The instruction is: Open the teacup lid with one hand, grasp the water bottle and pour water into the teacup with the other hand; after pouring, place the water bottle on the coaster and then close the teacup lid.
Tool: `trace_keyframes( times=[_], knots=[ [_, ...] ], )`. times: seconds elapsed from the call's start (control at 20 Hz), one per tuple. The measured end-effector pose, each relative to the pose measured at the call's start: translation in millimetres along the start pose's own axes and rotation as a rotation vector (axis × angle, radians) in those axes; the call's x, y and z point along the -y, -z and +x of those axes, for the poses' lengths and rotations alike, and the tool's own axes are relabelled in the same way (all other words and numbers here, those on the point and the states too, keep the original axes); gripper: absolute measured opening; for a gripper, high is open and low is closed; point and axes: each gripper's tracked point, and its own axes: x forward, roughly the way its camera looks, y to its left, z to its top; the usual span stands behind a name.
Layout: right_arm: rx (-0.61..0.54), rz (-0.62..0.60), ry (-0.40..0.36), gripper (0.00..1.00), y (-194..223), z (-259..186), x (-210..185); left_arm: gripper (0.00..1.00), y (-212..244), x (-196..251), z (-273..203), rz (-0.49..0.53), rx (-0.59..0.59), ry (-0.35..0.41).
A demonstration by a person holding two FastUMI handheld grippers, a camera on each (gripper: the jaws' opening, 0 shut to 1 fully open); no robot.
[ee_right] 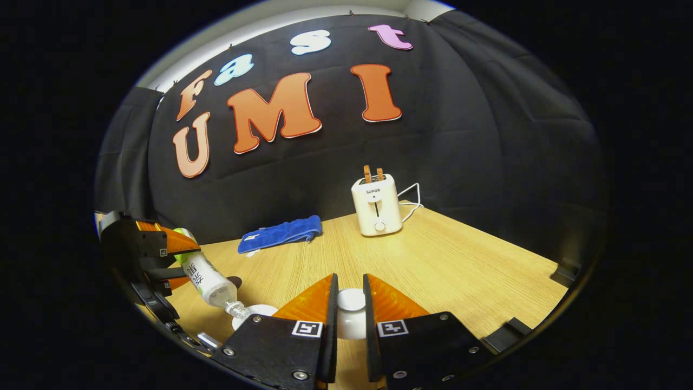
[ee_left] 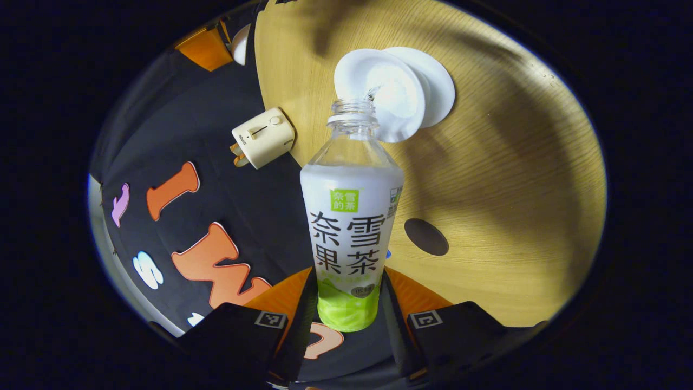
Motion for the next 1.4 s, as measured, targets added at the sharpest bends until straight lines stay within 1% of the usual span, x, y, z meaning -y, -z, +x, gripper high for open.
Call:
trace_keyframes(
  times=[0.15,0.2,0.25,0.3,0.35,0.45,0.5,0.65,0.7,0.75,0.85,0.9,0.95,1.0,1.05,1.1,1.15,1.2,1.35,1.4],
  knots=[
    [0.000,0.004,0.001,0.23,-1.4,-0.7,1.8,0.66,0.7,-6.1,-2.4,0.046,-0.018,-0.027],
    [0.000,0.005,0.002,0.23,-1.2,-0.6,1.9,0.68,0.7,-8.9,-3.0,0.061,-0.024,-0.035],
    [0.000,0.006,0.002,0.23,-1.2,-0.9,2.0,0.66,0.6,-9.9,-3.2,0.070,-0.026,-0.039],
    [0.000,0.007,0.002,0.23,-0.6,-1.1,2.3,0.68,1.1,-10.6,-4.2,0.080,-0.027,-0.044],
    [0.001,0.007,0.003,0.23,-1.0,-1.2,2.6,0.66,1.0,-11.6,-5.2,0.091,-0.027,-0.046],
    [0.000,0.008,0.002,0.23,-1.1,-0.9,3.0,0.68,-0.6,-14.0,-2.6,0.114,-0.030,-0.043],
    [0.001,0.008,0.002,0.22,-1.0,-0.7,2.7,0.66,0.1,-13.6,-2.9,0.116,-0.025,-0.037],
    [-0.001,0.007,-0.001,0.23,-0.9,-0.4,1.3,0.66,-2.9,-9.8,0.1,0.096,-0.011,-0.020],
    [-0.003,0.009,-0.003,0.23,-0.4,0.1,1.2,0.70,-2.7,-6.7,1.1,0.070,-0.004,-0.011],
    [-0.004,0.010,-0.004,0.23,-0.2,-0.1,1.6,0.69,-4.2,-1.5,1.5,0.029,0.008,0.005],
    [-0.002,0.015,-0.004,0.23,-0.9,-0.7,2.8,0.68,-3.2,12.4,-2.1,-0.086,0.028,0.034],
    [0.000,0.018,-0.002,0.23,-1.3,-1.5,4.2,0.64,-2.8,19.4,-3.2,-0.149,0.039,0.044],
    [0.002,0.021,0.004,0.23,-1.8,-0.9,6.6,0.65,-4.2,27.1,-4.1,-0.215,0.044,0.053],
    [0.005,0.025,0.011,0.23,-2.9,-1.0,9.7,0.70,-6.7,33.3,-5.5,-0.283,0.049,0.060],
    [0.006,0.030,0.018,0.23,-3.4,-1.6,12.4,0.65,-8.7,41.2,-6.7,-0.348,0.054,0.068],
    [0.007,0.035,0.025,0.23,-3.3,-2.1,15.6,0.64,-10.4,46.8,-4.5,-0.410,0.061,0.075],
    [0.007,0.040,0.032,0.22,-3.7,-1.6,18.4,0.71,-12.8,54.1,-4.4,-0.483,0.064,0.088],
    [0.008,0.043,0.038,0.22,-3.7,-1.8,21.4,0.67,-16.6,63.4,-0.6,-0.562,0.069,0.103],
    [0.006,0.044,0.043,0.23,-3.7,-1.6,22.1,0.68,-36.3,88.5,10.8,-0.850,0.099,0.112],
    [0.005,0.042,0.040,0.22,-2.8,-2.1,20.6,0.63,-45.2,96.9,10.7,-0.952,0.110,0.115]
  ],
)
